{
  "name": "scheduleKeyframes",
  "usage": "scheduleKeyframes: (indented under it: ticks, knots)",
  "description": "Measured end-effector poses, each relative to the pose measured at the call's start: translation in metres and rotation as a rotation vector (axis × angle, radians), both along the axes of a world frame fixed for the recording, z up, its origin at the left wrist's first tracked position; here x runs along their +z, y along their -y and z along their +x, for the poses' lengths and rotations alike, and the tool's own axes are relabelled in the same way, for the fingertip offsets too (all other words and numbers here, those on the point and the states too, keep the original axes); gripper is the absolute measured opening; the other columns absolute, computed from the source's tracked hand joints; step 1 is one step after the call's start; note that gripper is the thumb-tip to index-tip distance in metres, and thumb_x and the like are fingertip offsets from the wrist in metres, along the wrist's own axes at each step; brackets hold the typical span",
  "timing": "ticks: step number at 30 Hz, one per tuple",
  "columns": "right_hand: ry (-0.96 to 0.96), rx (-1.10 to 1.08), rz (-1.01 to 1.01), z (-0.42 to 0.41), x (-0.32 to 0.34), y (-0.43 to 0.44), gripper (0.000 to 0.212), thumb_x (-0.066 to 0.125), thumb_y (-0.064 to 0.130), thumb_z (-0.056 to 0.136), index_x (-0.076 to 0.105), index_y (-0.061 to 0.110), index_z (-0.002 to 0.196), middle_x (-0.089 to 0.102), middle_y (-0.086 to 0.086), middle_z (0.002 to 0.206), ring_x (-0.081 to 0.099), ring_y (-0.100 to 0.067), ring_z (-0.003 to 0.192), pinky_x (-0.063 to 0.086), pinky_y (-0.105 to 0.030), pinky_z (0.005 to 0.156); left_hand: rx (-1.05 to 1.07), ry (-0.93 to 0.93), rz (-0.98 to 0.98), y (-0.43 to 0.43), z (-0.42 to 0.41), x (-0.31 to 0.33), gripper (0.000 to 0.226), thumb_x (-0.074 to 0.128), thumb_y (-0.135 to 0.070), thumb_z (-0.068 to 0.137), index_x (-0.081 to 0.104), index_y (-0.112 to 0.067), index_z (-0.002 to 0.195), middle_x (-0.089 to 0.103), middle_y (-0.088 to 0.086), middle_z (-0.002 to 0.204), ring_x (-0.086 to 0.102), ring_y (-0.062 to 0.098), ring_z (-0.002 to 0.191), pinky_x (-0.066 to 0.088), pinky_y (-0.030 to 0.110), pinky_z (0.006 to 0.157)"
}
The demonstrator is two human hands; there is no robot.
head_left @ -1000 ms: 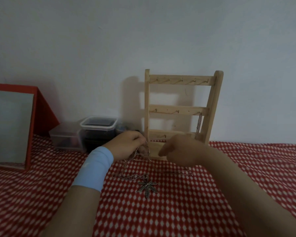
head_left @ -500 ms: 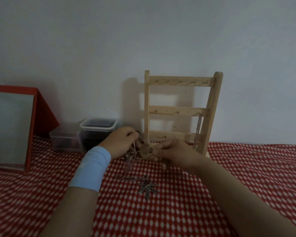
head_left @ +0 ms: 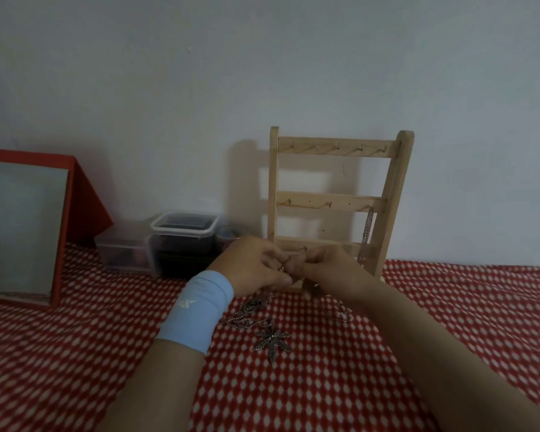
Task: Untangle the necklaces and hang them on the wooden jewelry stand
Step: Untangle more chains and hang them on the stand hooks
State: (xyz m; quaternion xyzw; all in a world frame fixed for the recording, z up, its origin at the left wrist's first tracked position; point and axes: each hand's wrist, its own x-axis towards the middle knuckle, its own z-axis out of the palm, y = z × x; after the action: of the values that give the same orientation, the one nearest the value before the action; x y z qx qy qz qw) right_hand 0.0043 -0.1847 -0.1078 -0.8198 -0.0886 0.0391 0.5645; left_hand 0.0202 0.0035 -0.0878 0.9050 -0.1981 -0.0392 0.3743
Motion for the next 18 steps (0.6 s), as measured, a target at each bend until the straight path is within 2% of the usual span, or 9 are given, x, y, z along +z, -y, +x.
scheduleKeyframes:
  ticks: [1, 3, 6, 10, 13, 15, 18]
  knots:
    - [-0.014, 0.001, -0.005, 0.000, 0.000, 0.000, 0.021, 0.063, 0.023, 0.100, 0.077, 0.008, 0.106, 0.080, -0.008, 0.093, 0.062, -0.015, 0.056, 0.053, -0.027, 0.053, 0.001, 0.003, -0.001, 0.000, 0.000, 0.000, 0.035, 0.082, -0.028, 0.075, 0.071, -0.028, 0.109, 0.071, -0.014, 0.091, 0.066, 0.000, 0.086, 0.049, 0.015, 0.081]
    - [-0.036, 0.016, -0.017, 0.000, 0.001, 0.002, 0.024, 0.060, 0.025, 0.102, 0.075, 0.008, 0.110, 0.080, -0.005, 0.095, 0.063, -0.014, 0.056, 0.051, -0.023, 0.050, 0.012, 0.024, -0.008, -0.003, 0.001, 0.000, 0.027, 0.078, -0.025, 0.080, 0.073, -0.025, 0.106, 0.070, -0.017, 0.088, 0.065, -0.003, 0.087, 0.049, 0.016, 0.086]
    - [-0.012, 0.024, -0.102, 0.001, 0.002, 0.003, 0.017, 0.067, 0.019, 0.097, 0.079, 0.010, 0.105, 0.080, -0.002, 0.097, 0.067, -0.003, 0.060, 0.049, -0.014, 0.053, 0.014, 0.049, 0.008, -0.005, 0.004, 0.001, 0.015, 0.075, -0.025, 0.082, 0.077, -0.026, 0.098, 0.072, -0.016, 0.087, 0.065, -0.002, 0.088, 0.049, 0.019, 0.090]
    - [0.008, 0.025, -0.162, 0.000, 0.000, 0.000, 0.011, 0.075, 0.011, 0.090, 0.080, 0.011, 0.099, 0.079, 0.003, 0.077, 0.068, -0.008, 0.057, 0.053, -0.017, 0.055, 0.009, 0.031, 0.068, -0.007, 0.010, -0.002, 0.006, 0.074, -0.027, 0.082, 0.080, -0.025, 0.081, 0.074, -0.013, 0.079, 0.067, 0.001, 0.080, 0.051, 0.022, 0.082]
    - [0.081, -0.004, -0.250, 0.000, 0.001, -0.005, 0.005, 0.079, 0.015, 0.087, 0.081, 0.016, 0.092, 0.075, 0.010, 0.066, 0.067, -0.007, 0.054, 0.055, -0.018, 0.056, 0.021, 0.044, 0.069, -0.006, 0.014, -0.005, 0.010, 0.068, -0.025, 0.089, 0.074, -0.023, 0.082, 0.074, -0.009, 0.084, 0.069, 0.005, 0.082, 0.056, 0.031, 0.084]
    - [0.123, -0.046, -0.284, 0.001, 0.001, -0.005, 0.002, 0.079, 0.015, 0.088, 0.080, 0.017, 0.089, 0.073, 0.010, 0.062, 0.066, -0.006, 0.051, 0.054, -0.017, 0.055, 0.047, 0.043, 0.002, -0.006, 0.016, -0.008, 0.011, 0.061, -0.025, 0.094, 0.068, -0.023, 0.085, 0.070, -0.005, 0.091, 0.067, 0.011, 0.088, 0.058, 0.038, 0.086]
    - [0.184, -0.063, -0.321, 0.004, 0.000, -0.002, 0.006, 0.077, 0.018, 0.090, 0.077, 0.023, 0.086, 0.074, 0.008, 0.076, 0.068, -0.001, 0.060, 0.052, -0.014, 0.058, 0.111, 0.041, -0.154, -0.008, 0.021, -0.013, 0.016, 0.051, -0.026, 0.099, 0.064, -0.020, 0.093, 0.068, 0.002, 0.101, 0.065, 0.016, 0.097, 0.054, 0.042, 0.092]
